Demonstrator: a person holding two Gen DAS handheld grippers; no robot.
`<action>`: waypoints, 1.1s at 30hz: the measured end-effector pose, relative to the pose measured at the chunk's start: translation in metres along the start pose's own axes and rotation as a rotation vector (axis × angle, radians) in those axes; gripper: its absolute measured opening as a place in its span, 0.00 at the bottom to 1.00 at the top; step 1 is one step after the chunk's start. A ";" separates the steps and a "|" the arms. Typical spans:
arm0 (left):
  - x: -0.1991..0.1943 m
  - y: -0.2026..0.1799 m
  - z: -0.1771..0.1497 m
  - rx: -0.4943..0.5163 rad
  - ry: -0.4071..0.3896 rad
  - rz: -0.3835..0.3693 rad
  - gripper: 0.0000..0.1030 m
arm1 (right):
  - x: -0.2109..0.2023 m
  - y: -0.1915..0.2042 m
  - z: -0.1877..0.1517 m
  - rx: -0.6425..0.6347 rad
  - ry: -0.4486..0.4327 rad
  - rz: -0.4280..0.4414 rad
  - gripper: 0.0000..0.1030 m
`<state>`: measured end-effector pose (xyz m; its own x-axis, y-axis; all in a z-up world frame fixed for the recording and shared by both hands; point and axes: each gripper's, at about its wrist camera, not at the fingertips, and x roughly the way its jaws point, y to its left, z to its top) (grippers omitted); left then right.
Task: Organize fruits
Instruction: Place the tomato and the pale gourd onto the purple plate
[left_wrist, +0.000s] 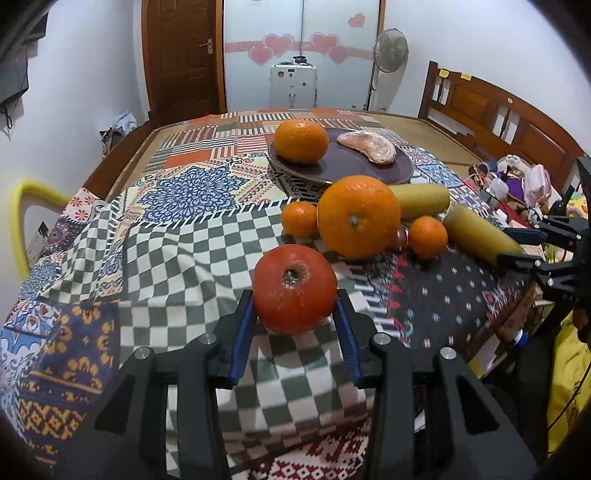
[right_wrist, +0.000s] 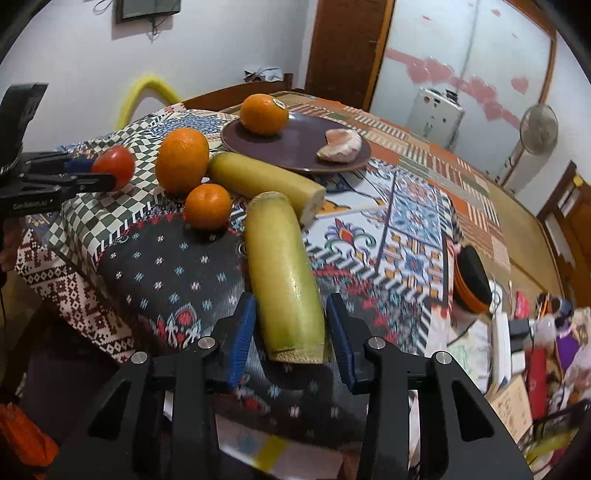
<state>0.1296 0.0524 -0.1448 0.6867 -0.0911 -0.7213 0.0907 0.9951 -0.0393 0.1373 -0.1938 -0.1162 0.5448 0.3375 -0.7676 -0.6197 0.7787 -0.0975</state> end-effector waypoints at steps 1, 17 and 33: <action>-0.001 0.000 -0.002 0.003 0.002 0.002 0.41 | -0.001 -0.001 -0.001 0.007 0.004 0.006 0.34; 0.004 0.001 -0.008 -0.005 0.002 -0.004 0.41 | 0.044 -0.010 0.032 0.050 0.044 0.080 0.36; -0.006 0.002 0.022 -0.024 -0.075 0.003 0.41 | 0.002 -0.016 0.038 0.133 -0.116 0.088 0.35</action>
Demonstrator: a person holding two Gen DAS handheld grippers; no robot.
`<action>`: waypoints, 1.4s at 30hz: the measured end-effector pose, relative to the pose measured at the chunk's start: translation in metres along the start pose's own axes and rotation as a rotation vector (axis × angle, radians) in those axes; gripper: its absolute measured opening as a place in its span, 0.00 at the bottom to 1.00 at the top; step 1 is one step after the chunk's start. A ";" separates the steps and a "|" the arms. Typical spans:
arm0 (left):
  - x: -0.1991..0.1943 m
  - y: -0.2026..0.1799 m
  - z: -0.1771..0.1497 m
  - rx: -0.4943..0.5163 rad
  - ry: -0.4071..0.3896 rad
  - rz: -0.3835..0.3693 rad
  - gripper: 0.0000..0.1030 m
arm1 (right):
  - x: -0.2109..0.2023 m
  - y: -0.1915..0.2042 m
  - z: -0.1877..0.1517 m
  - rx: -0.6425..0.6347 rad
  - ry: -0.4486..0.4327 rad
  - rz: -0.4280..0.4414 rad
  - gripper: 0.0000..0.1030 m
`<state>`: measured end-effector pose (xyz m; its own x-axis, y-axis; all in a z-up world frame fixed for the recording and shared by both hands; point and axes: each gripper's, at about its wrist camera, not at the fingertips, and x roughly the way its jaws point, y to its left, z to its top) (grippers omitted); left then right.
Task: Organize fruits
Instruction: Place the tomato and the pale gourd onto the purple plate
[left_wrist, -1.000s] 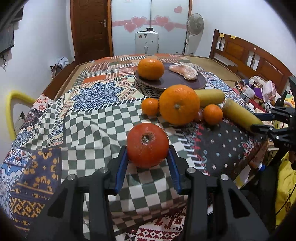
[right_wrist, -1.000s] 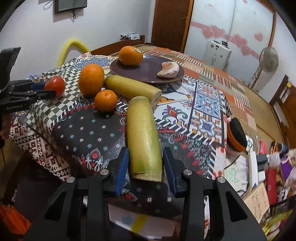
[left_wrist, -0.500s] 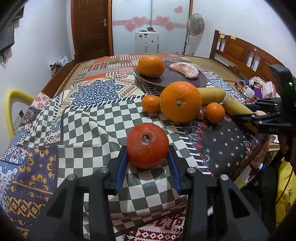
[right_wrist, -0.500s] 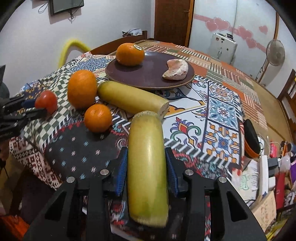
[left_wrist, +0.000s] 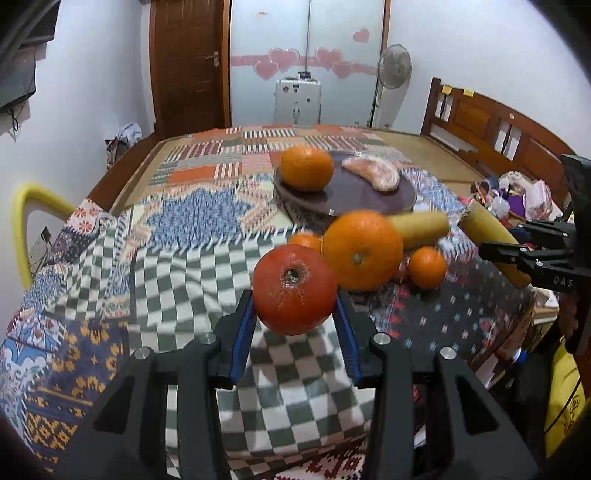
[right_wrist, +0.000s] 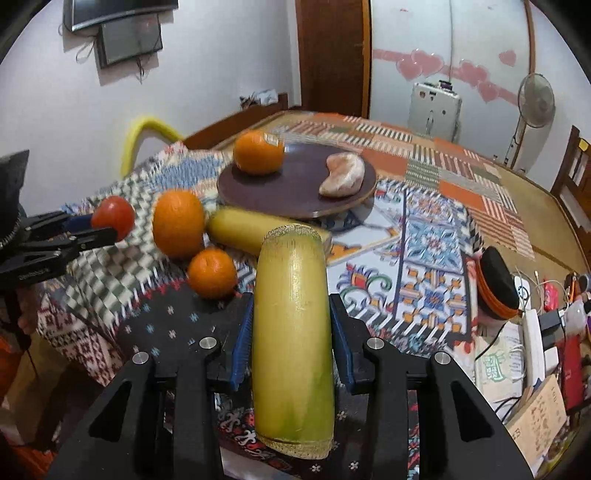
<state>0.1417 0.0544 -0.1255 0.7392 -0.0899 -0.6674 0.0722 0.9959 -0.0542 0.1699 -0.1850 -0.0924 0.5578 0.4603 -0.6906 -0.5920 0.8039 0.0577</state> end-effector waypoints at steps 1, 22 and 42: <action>-0.002 -0.001 0.004 0.002 -0.011 -0.001 0.41 | -0.003 -0.001 0.003 0.006 -0.012 -0.001 0.35; 0.033 -0.019 0.079 0.030 -0.064 -0.064 0.41 | 0.011 -0.010 0.070 0.039 -0.167 -0.018 0.35; 0.102 -0.008 0.094 0.031 0.047 -0.058 0.41 | 0.095 -0.016 0.100 0.072 -0.038 -0.011 0.35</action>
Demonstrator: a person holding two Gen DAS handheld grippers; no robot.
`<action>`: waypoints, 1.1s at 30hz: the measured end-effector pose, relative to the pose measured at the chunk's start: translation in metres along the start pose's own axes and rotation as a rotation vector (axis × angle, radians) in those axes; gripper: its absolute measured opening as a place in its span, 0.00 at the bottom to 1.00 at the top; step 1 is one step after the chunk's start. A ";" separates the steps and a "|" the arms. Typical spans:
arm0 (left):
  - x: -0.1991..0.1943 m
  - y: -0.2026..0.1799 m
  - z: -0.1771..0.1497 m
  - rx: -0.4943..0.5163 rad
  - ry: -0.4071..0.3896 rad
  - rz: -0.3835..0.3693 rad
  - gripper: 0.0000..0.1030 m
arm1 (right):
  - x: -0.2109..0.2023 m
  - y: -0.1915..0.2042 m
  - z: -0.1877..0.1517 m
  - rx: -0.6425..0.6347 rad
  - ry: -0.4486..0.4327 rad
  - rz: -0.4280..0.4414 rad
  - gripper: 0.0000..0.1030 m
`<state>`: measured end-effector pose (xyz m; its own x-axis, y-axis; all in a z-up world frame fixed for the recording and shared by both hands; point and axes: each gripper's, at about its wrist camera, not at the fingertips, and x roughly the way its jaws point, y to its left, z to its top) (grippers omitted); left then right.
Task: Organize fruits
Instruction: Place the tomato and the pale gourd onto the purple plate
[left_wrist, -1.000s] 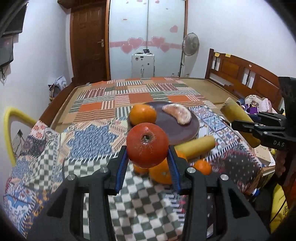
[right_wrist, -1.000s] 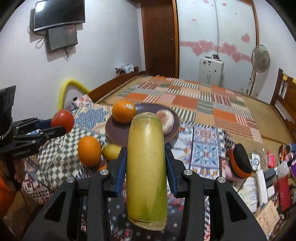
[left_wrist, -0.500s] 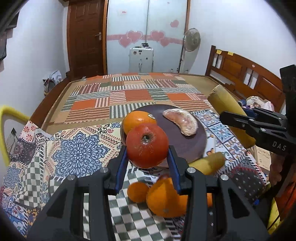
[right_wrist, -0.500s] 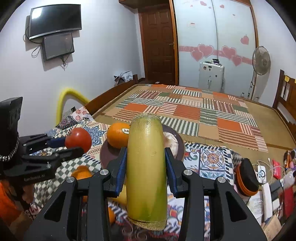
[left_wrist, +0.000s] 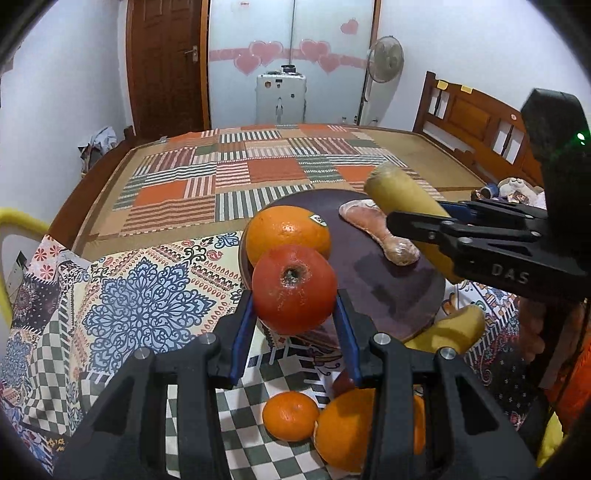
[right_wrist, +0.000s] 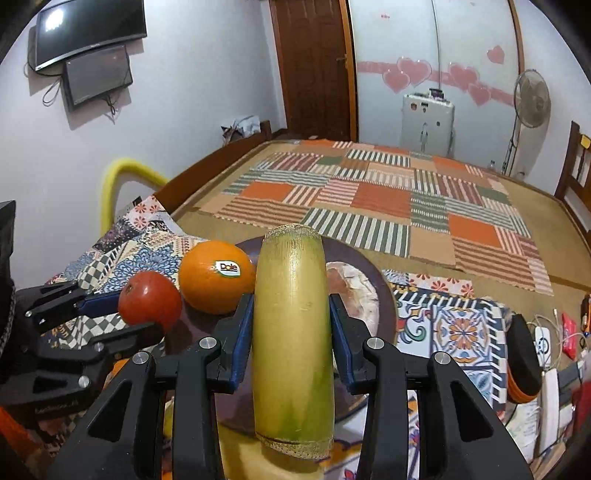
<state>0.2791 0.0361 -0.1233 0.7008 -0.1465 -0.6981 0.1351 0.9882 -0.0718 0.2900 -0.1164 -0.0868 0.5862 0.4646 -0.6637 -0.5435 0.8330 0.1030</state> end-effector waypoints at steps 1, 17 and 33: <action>0.001 0.001 0.000 0.002 0.002 0.000 0.41 | 0.003 0.001 0.000 -0.007 0.011 -0.006 0.35; 0.012 -0.001 0.000 0.006 0.022 -0.028 0.42 | 0.030 -0.003 0.006 -0.038 0.120 -0.068 0.35; 0.011 -0.005 -0.002 0.016 0.004 -0.022 0.55 | 0.035 0.001 0.007 -0.045 0.125 -0.055 0.35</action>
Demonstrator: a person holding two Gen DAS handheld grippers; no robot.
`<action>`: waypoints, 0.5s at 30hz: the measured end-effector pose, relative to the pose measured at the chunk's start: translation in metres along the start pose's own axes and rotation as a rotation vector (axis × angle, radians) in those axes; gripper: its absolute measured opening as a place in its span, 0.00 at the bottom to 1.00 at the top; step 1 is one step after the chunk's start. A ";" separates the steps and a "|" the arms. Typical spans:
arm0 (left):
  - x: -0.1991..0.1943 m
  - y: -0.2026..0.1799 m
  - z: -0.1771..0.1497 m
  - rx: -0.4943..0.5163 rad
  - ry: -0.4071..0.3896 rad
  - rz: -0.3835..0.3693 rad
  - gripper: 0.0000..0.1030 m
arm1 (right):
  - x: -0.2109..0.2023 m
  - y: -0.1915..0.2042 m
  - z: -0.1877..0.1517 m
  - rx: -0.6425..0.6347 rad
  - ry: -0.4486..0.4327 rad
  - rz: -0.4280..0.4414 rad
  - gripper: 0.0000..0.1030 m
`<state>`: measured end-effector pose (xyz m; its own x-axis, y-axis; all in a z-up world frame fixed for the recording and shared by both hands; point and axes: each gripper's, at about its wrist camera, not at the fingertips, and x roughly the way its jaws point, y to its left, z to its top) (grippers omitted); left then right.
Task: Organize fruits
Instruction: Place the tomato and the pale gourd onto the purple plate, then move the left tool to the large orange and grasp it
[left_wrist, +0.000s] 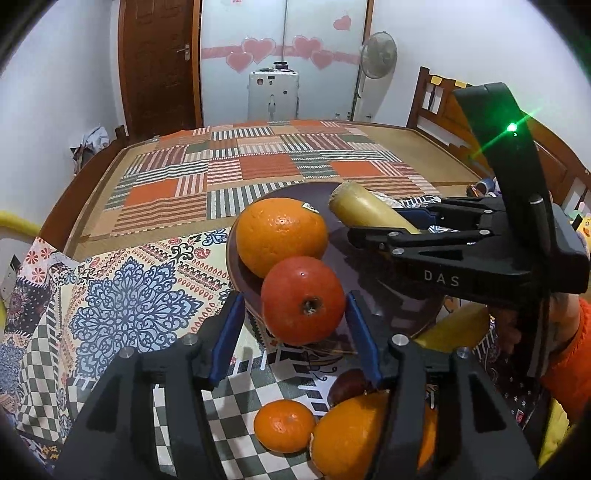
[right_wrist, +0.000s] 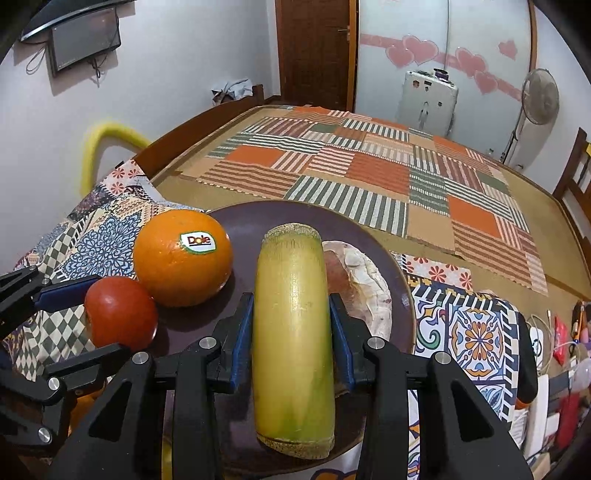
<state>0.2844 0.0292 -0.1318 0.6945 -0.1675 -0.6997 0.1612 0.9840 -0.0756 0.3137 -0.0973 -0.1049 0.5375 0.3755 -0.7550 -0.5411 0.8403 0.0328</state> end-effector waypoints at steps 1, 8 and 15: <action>-0.002 0.000 -0.001 0.001 -0.004 0.003 0.55 | -0.002 0.000 -0.001 0.002 -0.004 0.002 0.35; -0.022 -0.005 -0.002 -0.014 -0.031 0.008 0.55 | -0.027 0.000 -0.009 0.009 -0.051 0.016 0.37; -0.048 -0.011 -0.006 -0.008 -0.055 0.022 0.56 | -0.064 0.000 -0.026 -0.016 -0.100 0.016 0.37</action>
<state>0.2455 0.0271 -0.1019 0.7354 -0.1489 -0.6611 0.1405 0.9879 -0.0663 0.2627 -0.1313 -0.0736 0.5902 0.4264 -0.6854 -0.5596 0.8281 0.0332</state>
